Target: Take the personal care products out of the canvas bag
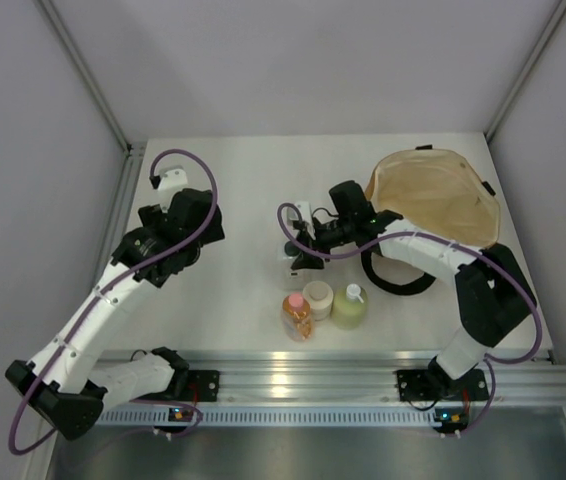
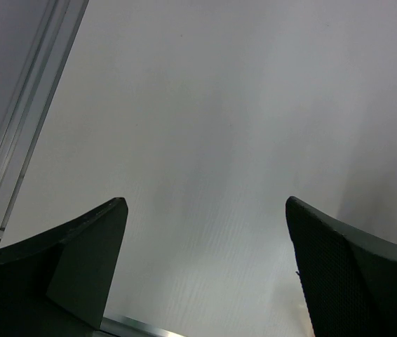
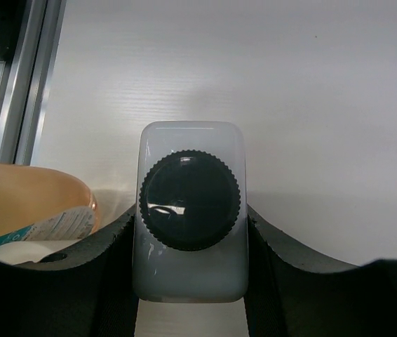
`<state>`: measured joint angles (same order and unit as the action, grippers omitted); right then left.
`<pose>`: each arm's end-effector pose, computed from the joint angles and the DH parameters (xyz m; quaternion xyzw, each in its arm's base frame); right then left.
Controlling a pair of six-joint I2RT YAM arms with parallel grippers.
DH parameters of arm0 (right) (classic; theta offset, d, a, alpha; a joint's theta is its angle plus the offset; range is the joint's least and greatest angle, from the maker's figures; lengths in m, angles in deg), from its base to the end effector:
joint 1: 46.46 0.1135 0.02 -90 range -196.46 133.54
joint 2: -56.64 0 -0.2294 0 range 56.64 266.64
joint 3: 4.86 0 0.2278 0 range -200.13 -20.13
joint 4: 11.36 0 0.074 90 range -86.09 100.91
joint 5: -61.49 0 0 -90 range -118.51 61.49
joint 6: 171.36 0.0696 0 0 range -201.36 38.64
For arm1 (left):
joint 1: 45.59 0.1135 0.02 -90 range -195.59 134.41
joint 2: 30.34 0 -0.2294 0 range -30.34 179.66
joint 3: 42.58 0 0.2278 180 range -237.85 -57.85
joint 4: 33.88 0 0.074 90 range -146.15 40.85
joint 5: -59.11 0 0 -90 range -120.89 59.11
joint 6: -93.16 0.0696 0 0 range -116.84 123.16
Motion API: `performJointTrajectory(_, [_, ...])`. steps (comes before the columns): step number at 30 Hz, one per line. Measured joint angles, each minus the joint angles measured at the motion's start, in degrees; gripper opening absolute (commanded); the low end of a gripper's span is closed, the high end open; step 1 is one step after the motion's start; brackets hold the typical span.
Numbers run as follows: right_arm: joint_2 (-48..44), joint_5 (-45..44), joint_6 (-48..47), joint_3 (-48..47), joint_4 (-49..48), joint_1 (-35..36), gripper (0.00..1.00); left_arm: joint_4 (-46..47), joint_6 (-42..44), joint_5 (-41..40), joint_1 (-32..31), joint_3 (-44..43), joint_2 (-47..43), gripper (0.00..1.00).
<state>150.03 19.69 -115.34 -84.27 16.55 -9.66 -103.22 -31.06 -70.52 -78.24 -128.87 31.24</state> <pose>0.2446 0.2478 0.2071 -0.6184 0.5831 0.3819 0.3628 0.1996 -0.0751 0.3208 -0.1426 0.8661 0.0611 0.4751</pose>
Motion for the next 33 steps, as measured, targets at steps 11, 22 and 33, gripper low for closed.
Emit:
performJointTrajectory(11, [-0.6, 3.1, 0.0, 0.0, -4.4, 0.2, 1.00, 0.0, -0.2, -0.7, 0.0, 0.0, 1.0, 0.98])
performJointTrajectory(22, [-8.8, 1.7, 3.5, -4.4, -4.7, -0.4, 1.00, -0.1, 1.1, -0.3, 0.0, -6.9, 5.5, 0.98])
performJointTrajectory(33, [-18.4, -21.9, 18.2, -10.5, -5.2, -1.4, 0.99, -1.4, 4.3, 0.1, 0.0, -18.8, 9.5, 0.98])
